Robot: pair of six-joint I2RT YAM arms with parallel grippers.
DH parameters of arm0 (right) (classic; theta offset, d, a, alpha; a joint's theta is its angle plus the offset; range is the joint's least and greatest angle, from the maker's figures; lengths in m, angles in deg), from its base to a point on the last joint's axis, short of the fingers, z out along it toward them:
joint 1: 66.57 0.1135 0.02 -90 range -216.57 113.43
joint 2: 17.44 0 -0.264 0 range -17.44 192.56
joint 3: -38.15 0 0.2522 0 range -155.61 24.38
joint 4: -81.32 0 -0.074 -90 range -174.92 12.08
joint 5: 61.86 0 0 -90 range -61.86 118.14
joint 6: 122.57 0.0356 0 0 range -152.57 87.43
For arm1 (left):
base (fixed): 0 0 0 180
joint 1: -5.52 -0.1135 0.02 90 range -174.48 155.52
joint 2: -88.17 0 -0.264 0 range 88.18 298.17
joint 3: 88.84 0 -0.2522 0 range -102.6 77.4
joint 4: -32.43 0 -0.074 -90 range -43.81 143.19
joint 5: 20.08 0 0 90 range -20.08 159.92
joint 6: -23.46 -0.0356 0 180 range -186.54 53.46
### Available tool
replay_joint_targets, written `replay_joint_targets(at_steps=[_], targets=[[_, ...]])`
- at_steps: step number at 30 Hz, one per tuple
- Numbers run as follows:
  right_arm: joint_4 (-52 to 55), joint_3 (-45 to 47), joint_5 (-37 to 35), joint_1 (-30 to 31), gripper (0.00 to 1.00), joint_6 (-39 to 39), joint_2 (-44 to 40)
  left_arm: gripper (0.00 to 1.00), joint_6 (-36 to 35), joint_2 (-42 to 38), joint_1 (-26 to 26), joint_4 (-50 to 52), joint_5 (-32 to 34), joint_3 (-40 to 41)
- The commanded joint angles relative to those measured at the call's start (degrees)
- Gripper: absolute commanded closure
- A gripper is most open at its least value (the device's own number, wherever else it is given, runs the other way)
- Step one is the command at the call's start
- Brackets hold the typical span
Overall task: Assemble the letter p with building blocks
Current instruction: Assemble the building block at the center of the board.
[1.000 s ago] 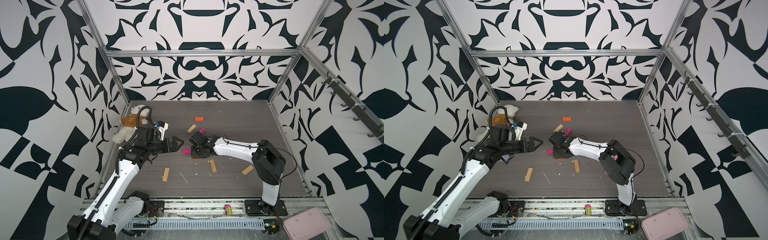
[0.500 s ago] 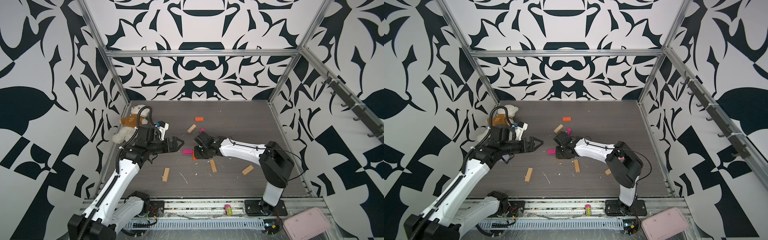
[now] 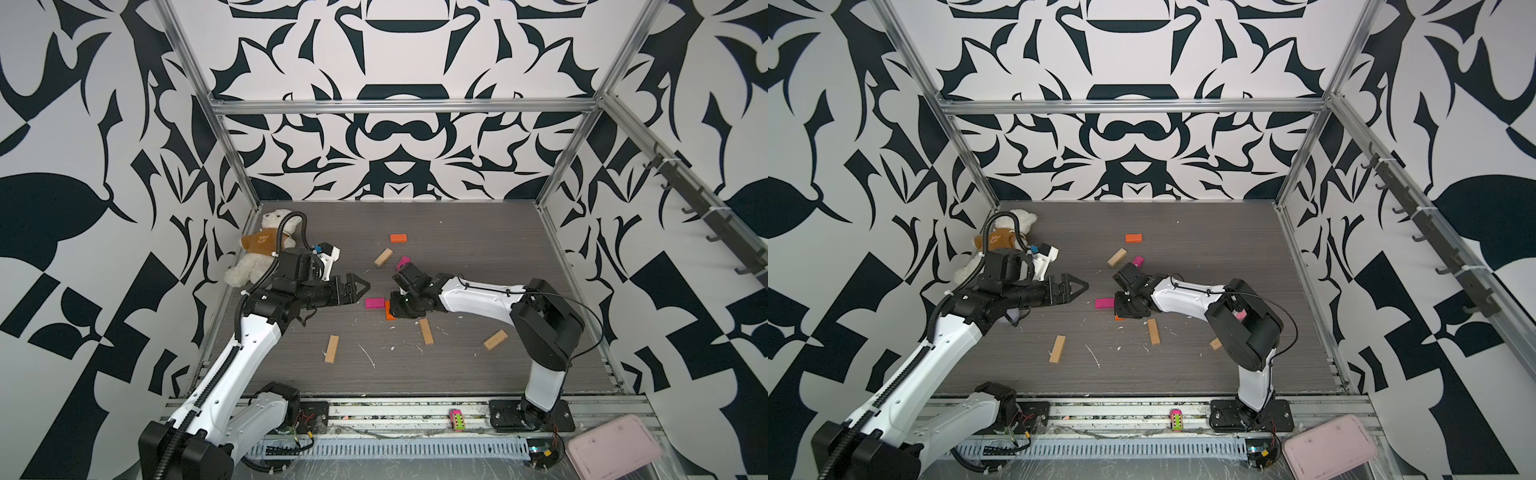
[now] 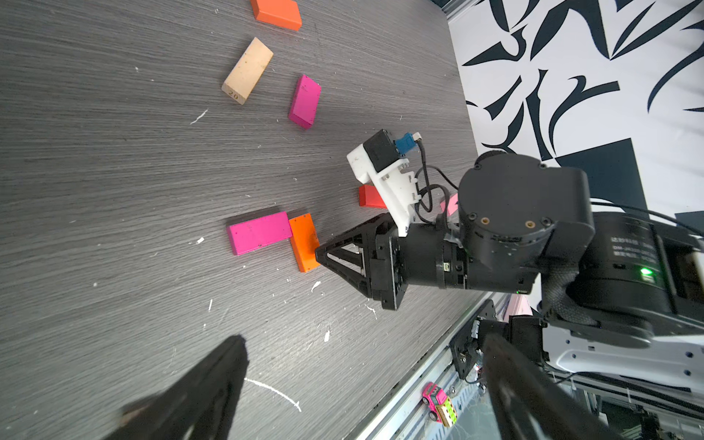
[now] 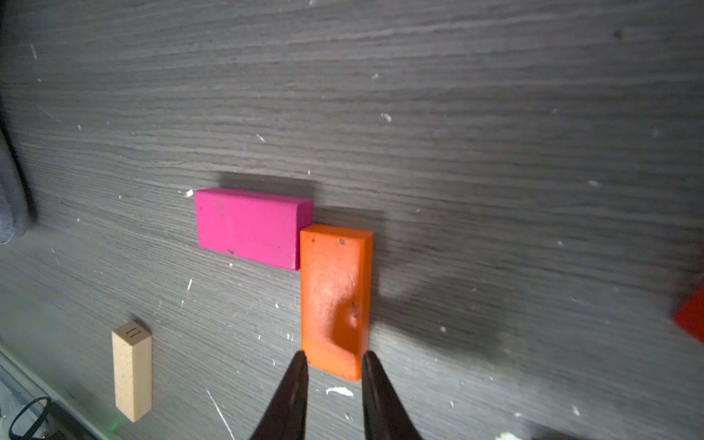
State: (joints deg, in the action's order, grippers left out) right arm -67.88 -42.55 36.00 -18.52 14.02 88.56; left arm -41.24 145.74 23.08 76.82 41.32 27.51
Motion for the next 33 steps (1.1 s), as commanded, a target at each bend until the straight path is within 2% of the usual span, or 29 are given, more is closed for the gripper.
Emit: replay_joint_targets(at_steps=[1, 33], targets=[[-1.0, 0.3, 0.3, -0.3, 0.73, 0.4, -0.1, 0.01, -0.1, 0.2, -0.3, -0.3, -1.2, 0.8], [-1.9, 0.2, -0.1, -1.2, 0.76, 0.8, 2.6, 0.01, -0.1, 0.6, -0.3, -0.4, -1.6, 0.9]])
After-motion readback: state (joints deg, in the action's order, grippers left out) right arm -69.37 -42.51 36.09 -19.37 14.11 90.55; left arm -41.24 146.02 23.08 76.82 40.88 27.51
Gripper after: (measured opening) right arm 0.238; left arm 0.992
